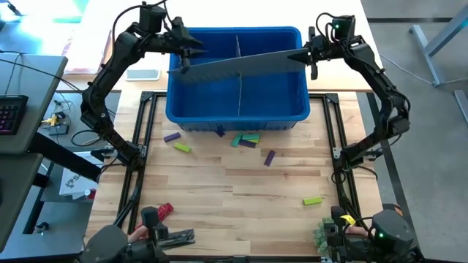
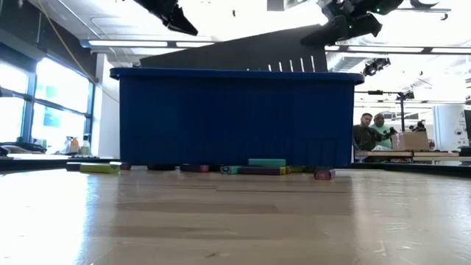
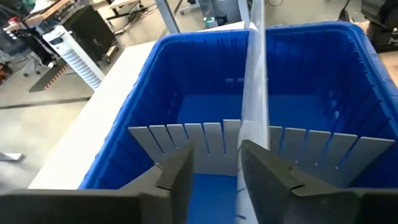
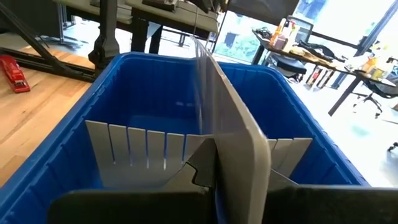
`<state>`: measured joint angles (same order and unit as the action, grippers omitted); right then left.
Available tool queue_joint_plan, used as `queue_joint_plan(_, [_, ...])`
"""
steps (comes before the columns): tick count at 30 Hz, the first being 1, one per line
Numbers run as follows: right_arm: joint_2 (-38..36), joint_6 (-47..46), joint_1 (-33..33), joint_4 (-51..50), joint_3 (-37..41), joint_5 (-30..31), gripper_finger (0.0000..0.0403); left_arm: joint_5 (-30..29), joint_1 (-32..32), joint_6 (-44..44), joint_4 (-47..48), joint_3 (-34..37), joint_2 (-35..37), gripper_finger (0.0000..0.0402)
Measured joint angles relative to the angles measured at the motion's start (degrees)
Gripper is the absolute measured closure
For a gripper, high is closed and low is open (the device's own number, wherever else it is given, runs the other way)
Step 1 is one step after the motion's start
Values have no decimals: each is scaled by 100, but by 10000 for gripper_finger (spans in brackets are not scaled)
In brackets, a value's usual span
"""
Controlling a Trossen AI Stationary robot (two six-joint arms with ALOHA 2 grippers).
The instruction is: Sort blocks
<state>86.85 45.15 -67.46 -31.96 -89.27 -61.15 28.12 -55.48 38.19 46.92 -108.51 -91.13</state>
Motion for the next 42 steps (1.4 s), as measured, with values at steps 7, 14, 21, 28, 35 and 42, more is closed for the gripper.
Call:
queue_joint_plan(7, [0,8,-4,-1,0,-2,403,7,-3,144,422,0,0,244])
queue_joint_plan(14, [0,15,-4,-1,0,-10,403,-2,43,348,927,0,0,225])
queue_joint_plan(21, [0,10,-4,-1,0,-10,403,-241,91,286,999,220,-103,222])
queue_joint_plan(28, [0,-14,-4,-1,0,-7,403,-1067,172,368,650,566,-288,227])
queue_joint_plan(35, [0,-29,-4,-1,0,5,403,-1340,204,506,643,573,-341,320])
queue_joint_plan(42, [-2,-33,-11,-25,0,4,403,-1422,417,560,591,512,-337,393])
